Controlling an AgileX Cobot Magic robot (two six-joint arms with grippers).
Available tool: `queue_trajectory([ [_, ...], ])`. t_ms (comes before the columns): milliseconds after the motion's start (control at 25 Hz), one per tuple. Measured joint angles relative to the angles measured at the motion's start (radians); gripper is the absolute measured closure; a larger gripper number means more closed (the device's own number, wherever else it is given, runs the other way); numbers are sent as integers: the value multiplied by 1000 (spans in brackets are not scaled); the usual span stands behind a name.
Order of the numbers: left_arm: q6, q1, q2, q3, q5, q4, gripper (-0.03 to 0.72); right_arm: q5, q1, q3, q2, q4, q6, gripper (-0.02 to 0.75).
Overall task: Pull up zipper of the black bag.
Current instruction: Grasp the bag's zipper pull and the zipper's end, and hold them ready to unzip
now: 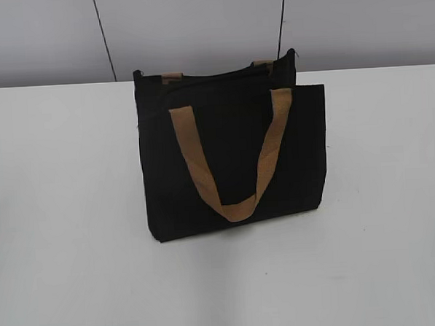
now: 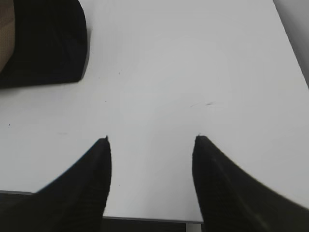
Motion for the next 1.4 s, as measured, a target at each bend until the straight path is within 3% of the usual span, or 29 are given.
queue_trajectory([
  [480, 42, -102, 421, 0, -570, 22, 381, 0, 0, 0, 0, 0, 0, 317],
  [1000, 43, -270, 909, 1, -962, 25, 379, 0, -1, 0, 0, 0, 0, 317],
  [1400, 38, -284, 1153, 183, -1346, 43, 379, 0, -1, 0, 0, 0, 0, 317],
])
